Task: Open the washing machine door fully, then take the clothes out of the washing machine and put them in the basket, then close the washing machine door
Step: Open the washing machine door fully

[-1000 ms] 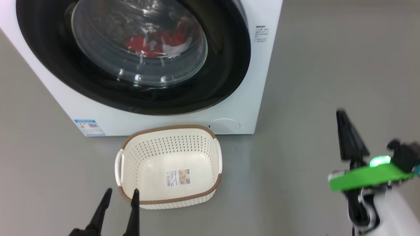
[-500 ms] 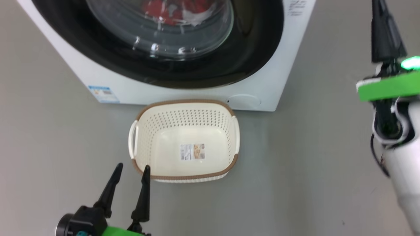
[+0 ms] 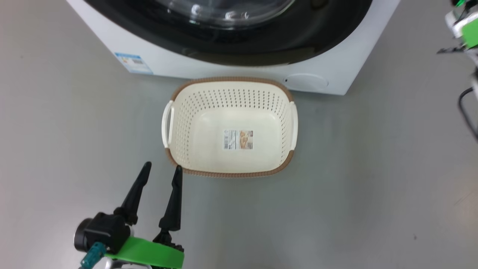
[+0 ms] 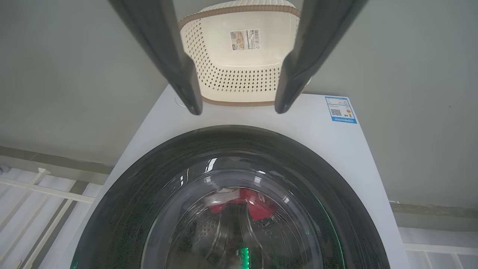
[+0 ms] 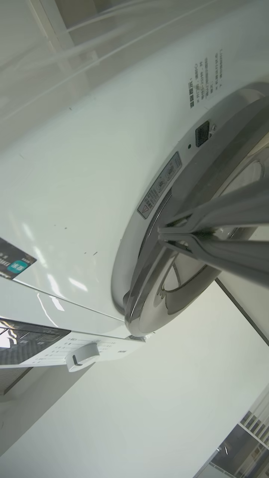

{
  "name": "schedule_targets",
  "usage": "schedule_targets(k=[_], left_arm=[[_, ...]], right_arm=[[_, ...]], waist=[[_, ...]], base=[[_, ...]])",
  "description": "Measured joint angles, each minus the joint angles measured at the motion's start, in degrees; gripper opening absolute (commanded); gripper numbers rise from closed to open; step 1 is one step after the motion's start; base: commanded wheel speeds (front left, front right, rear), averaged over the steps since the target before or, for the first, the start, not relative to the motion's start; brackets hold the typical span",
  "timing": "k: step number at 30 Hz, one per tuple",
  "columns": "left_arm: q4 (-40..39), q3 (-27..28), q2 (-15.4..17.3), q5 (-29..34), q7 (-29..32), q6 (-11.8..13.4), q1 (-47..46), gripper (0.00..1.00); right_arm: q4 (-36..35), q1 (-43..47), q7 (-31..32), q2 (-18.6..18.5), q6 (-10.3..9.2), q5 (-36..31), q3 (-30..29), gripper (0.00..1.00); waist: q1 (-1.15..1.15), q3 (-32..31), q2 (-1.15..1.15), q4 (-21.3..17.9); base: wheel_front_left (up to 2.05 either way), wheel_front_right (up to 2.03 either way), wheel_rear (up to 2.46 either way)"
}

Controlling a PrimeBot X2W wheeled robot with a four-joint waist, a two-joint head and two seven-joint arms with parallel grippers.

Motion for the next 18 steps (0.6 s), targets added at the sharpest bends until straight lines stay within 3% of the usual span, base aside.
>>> schedule_targets(k=[6, 12, 18], left_arm=[[0.0, -0.7, -0.1, -0.6, -0.2, 0.0, -2.0, 1.0], [0.3, -1.6, -0.1, -1.4, -0.2, 0.0, -3.4, 1.0], [0.5, -2.3, -0.2, -2.6, -0.2, 0.0, -4.6, 1.0]], right_arm=[[1.5, -4.8, 11.7, -2.9, -0.01, 9.4, 0.2, 0.0], [8.5, -9.9, 24.9, -3.0, -0.01, 16.8, -0.3, 0.0], [12.4, -15.0, 28.6, -2.3, -0.01, 17.6, -1.0, 0.0]], waist=[[0.0, 3.3, 0.0, 1.2], [0.0, 6.0, 0.0, 2.2], [0.0, 7.8, 0.0, 2.9]], base=[[0.0, 0.0, 0.0], [0.0, 0.0, 0.0], [0.0, 0.0, 0.0]])
